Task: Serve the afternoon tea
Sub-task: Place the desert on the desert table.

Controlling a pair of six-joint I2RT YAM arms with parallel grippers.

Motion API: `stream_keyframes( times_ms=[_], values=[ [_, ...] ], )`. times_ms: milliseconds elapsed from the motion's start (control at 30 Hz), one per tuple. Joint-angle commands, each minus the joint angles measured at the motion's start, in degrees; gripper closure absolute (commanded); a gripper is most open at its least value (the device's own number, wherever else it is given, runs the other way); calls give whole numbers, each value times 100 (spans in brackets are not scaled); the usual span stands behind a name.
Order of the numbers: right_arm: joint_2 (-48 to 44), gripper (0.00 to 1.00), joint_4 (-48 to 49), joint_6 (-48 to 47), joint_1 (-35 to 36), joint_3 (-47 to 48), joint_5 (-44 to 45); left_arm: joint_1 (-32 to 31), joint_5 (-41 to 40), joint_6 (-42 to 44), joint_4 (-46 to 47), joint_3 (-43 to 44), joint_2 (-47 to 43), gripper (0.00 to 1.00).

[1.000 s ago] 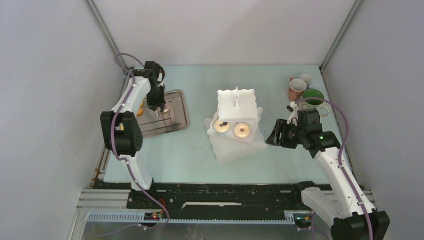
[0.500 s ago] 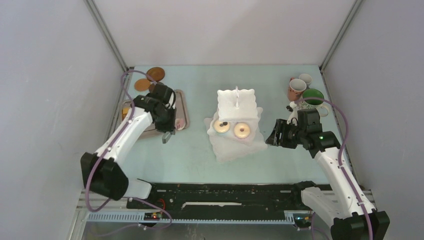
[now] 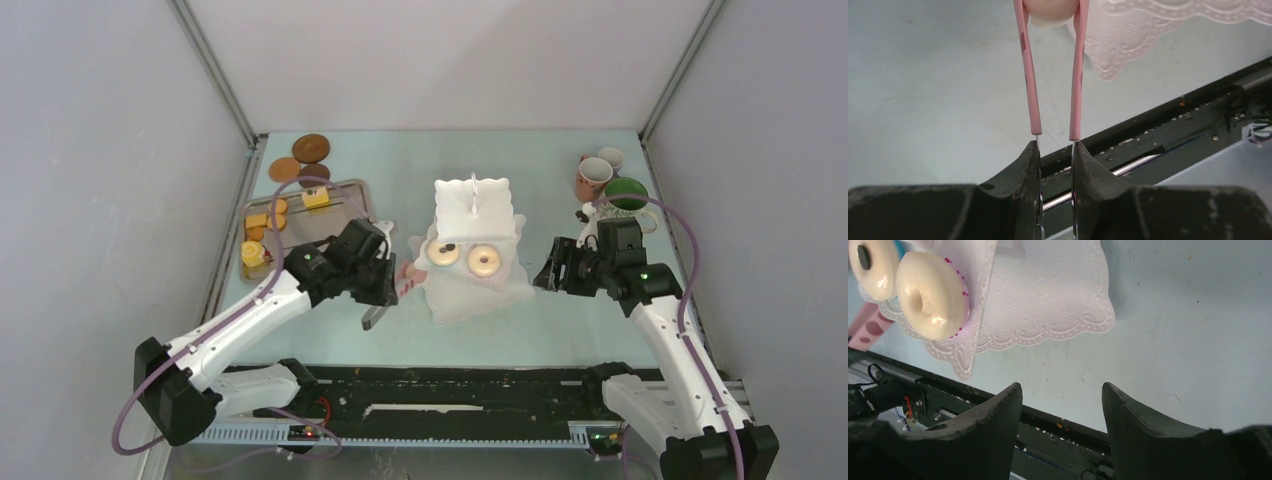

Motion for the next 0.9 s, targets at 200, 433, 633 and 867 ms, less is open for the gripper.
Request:
stream_keyframes(
  times_ms=[200,433,633,867],
  values=[
    [19,17,30,-78,-186,219,451,-1234,-54,-843,1825,-267,375,78],
    [68,0,10,-53,-203,217,595,-1737,-158,-771,2222,-409,841,79],
    [134,0,-17,-30,-194,219,644,-2019,-244,-601,2779,-496,1144,80],
    [231,0,-62,-16,-85,210,683,-2371,-880,-673,3272,-777,1244,81]
  ],
)
